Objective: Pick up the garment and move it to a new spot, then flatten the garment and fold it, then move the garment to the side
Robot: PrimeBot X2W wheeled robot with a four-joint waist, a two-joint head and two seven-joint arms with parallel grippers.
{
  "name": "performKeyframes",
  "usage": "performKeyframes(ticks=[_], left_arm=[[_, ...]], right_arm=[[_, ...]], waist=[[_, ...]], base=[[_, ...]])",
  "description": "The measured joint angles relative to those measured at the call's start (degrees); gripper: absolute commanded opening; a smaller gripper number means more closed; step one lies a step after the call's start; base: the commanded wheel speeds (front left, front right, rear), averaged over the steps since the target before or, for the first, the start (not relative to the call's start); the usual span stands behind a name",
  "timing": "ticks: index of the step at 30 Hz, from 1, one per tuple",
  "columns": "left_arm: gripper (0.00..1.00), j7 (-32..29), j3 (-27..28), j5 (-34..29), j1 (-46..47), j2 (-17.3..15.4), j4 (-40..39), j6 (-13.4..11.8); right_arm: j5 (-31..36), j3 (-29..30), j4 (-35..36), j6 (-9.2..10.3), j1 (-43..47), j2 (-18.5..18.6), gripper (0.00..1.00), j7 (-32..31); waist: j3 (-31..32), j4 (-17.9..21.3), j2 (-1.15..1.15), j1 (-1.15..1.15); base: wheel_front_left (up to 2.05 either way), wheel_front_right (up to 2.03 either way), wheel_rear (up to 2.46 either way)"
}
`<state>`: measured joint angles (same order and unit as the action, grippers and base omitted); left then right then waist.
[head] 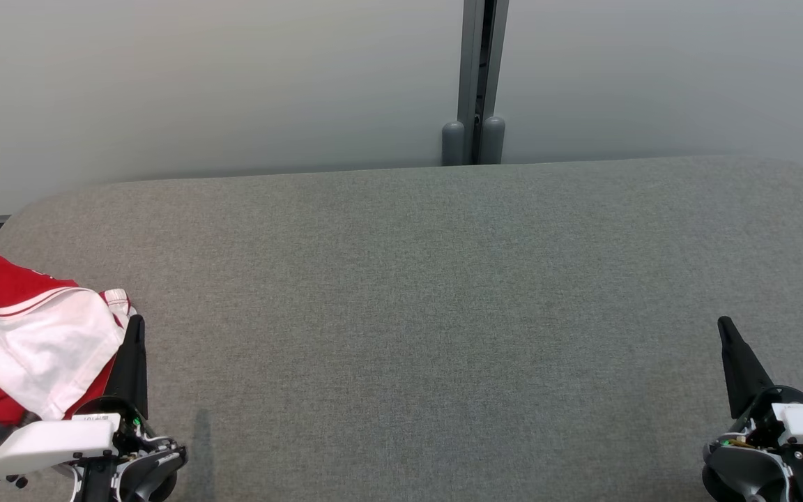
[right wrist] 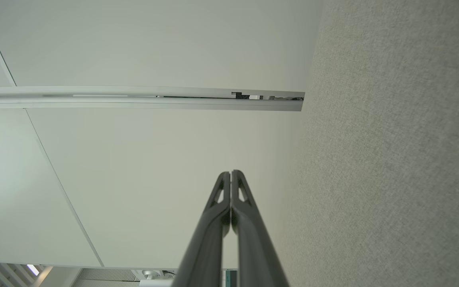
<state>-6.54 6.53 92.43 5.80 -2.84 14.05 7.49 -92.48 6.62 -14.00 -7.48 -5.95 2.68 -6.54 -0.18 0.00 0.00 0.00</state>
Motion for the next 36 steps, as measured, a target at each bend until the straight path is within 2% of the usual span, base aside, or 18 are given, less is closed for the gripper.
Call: performKeyframes(ticks=[36], left_arm=[[0.00, 0.00, 0.00, 0.00, 0.00, 0.01, 0.00, 0.00]], right_arm=[[0.00, -0.01, 0.00, 0.00, 0.00, 0.00, 0.00, 0.00]], waist=[[0.00, 0.00, 0.00, 0.00]], base=[[0.00, 0.00, 0.00]])
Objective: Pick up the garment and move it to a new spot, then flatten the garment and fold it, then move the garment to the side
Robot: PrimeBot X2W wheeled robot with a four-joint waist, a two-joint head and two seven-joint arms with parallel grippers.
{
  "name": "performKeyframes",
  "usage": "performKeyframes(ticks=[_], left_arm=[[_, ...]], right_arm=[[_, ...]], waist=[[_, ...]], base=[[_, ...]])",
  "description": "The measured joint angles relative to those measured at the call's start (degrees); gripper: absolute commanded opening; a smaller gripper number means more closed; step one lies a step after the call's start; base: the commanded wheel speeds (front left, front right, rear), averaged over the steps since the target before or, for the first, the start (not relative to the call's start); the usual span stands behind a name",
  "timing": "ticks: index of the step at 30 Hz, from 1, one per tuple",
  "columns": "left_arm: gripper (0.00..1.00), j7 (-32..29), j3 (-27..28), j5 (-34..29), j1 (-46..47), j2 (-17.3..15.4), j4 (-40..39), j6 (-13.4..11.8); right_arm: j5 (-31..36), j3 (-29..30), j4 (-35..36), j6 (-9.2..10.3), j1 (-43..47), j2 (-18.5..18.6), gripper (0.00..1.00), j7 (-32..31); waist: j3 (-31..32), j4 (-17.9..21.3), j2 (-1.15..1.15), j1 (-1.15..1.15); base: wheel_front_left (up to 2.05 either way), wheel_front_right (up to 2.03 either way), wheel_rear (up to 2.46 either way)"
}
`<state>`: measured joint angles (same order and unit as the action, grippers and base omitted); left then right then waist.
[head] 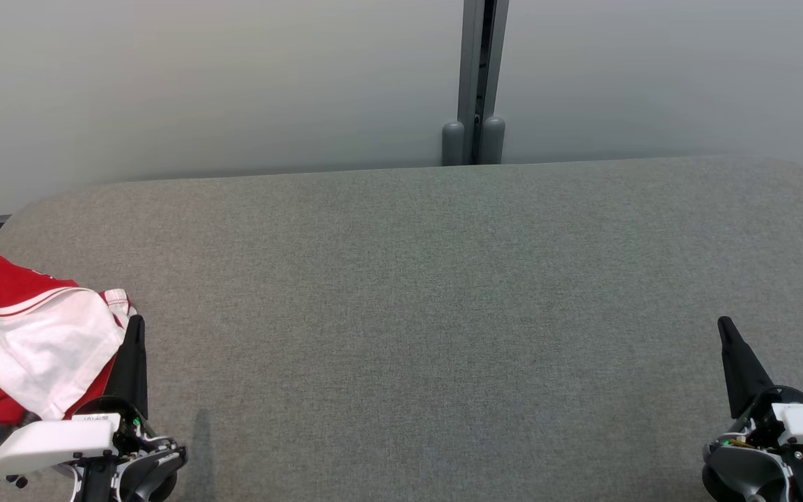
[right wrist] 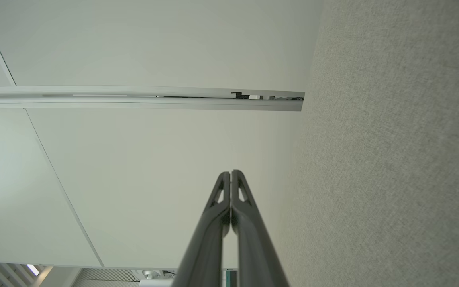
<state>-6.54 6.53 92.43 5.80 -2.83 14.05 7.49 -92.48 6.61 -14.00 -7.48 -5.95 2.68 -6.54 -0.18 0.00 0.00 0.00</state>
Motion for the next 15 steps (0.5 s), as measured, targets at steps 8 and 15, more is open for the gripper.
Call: performKeyframes(ticks=[8, 15], left_arm=[[0.00, 0.00, 0.00, 0.00, 0.00, 0.00, 0.00, 0.00], [0.00, 0.00, 0.00, 0.00, 0.00, 0.00, 0.00, 0.00]], right_arm=[[0.00, 0.00, 0.00, 0.00, 0.00, 0.00, 0.00, 0.00], [0.00, 0.00, 0.00, 0.00, 0.00, 0.00, 0.00, 0.00]], waist=[[0.00, 0.00, 0.00, 0.00], [0.00, 0.00, 0.00, 0.00]], base=[[0.00, 0.00, 0.00], [0.00, 0.00, 0.00]])
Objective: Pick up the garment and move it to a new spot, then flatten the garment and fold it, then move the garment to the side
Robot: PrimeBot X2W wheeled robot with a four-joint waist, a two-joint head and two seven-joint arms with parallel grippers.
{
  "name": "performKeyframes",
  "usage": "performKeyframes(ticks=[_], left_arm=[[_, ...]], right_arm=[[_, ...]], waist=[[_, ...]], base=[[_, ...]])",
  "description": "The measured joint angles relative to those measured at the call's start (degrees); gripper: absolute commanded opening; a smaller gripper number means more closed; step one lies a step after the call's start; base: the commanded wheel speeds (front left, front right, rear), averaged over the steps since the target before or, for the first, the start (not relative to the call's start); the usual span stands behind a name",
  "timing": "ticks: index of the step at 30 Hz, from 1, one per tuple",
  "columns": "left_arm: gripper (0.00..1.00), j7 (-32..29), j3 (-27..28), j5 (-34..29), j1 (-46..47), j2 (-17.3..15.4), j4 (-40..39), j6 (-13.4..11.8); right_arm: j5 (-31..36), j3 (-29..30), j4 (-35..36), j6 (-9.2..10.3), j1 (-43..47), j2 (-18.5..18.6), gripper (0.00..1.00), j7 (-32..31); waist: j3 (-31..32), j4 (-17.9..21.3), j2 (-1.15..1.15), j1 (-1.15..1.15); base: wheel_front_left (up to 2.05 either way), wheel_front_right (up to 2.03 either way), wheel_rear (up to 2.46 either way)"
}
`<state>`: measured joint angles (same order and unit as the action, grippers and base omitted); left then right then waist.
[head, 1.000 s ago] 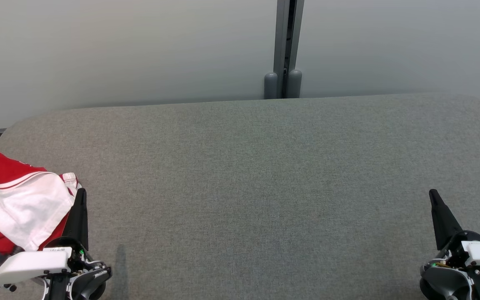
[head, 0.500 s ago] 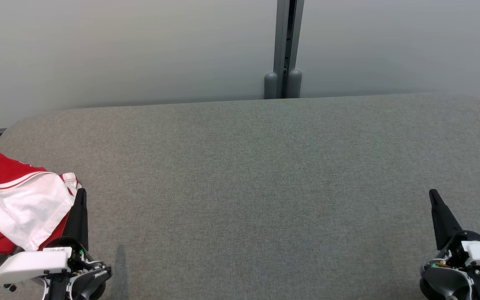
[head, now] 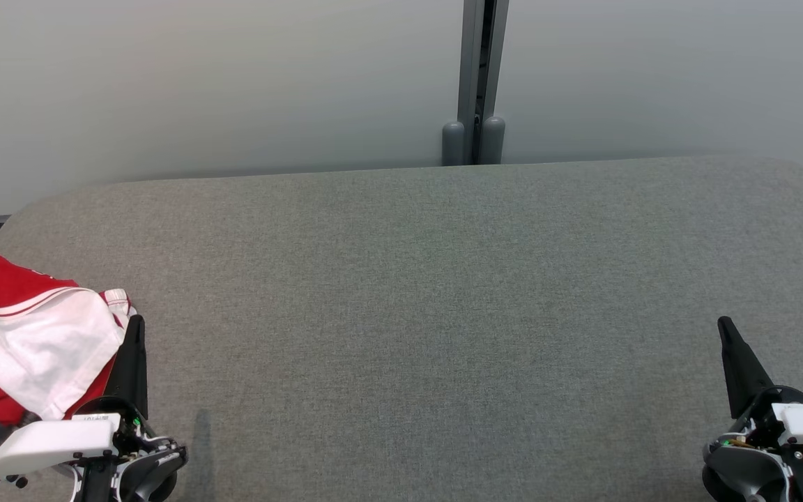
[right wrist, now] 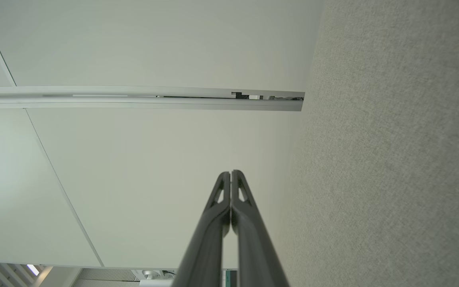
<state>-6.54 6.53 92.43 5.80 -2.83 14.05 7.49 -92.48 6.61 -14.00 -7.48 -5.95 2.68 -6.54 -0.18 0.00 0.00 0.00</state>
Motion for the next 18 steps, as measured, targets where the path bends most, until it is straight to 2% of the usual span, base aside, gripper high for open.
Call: performKeyframes(ticks=[18], left_arm=[[0.00, 0.00, 0.00, 0.00, 0.01, 0.00, 0.00, 0.00]], right_arm=[[0.00, 0.00, 0.00, 0.00, 0.00, 0.00, 0.00, 0.00]], waist=[[0.00, 0.00, 0.00, 0.00]], base=[[0.00, 0.00, 0.00]])
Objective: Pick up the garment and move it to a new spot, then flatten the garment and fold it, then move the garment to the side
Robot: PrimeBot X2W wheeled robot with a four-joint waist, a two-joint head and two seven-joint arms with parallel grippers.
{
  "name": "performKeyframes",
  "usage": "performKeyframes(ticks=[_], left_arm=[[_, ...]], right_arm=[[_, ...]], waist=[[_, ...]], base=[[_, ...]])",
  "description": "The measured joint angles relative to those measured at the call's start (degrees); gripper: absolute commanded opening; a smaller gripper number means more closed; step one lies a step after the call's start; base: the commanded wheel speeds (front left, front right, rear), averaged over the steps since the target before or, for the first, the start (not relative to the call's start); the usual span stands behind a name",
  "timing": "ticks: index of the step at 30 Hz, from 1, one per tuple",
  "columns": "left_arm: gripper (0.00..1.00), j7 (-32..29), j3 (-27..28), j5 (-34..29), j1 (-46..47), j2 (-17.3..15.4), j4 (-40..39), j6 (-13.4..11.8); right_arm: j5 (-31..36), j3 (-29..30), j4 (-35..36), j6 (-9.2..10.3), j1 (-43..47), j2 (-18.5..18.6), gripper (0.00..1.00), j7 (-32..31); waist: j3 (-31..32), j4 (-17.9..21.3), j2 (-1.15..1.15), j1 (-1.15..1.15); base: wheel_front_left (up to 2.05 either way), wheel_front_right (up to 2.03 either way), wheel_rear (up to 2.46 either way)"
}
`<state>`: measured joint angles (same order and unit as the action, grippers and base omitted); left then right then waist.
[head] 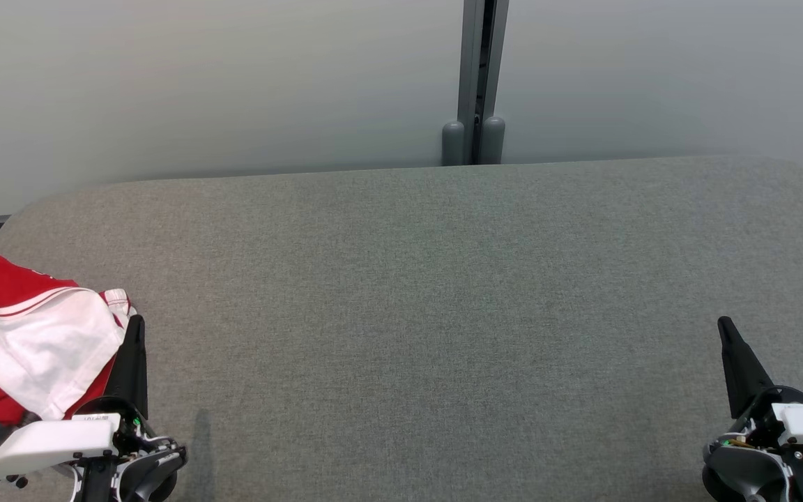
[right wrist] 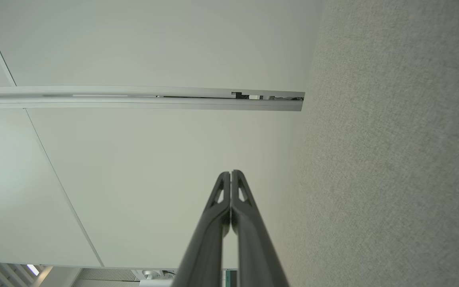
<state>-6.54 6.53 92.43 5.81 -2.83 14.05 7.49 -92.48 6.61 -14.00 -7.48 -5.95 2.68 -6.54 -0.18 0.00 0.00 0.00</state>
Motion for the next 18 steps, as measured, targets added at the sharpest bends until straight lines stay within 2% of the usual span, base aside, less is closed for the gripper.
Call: performKeyframes(ticks=[10, 11, 18], left_arm=[[0.00, 0.00, 0.00, 0.00, 0.00, 0.00, 0.00, 0.00], [1.00, 0.00, 0.00, 0.00, 0.00, 0.00, 0.00, 0.00], [1.00, 0.89, -0.69, 0.01, -2.70, 0.80, 1.79, -0.08]], right_arm=[[0.00, 0.00, 0.00, 0.00, 0.00, 0.00, 0.00, 0.00], [0.00, 0.00, 0.00, 0.00, 0.00, 0.00, 1.00, 0.00], [-0.12, -0.62, -1.55, 0.09, 2.32, -0.92, 1.00, 0.47]], waist=[[0.00, 0.00, 0.00, 0.00], [0.00, 0.00, 0.00, 0.00], [-0.02, -0.01, 0.00, 0.00]], base=[[0.00, 0.00, 0.00], [0.00, 0.00, 0.00], [0.00, 0.00, 0.00]])
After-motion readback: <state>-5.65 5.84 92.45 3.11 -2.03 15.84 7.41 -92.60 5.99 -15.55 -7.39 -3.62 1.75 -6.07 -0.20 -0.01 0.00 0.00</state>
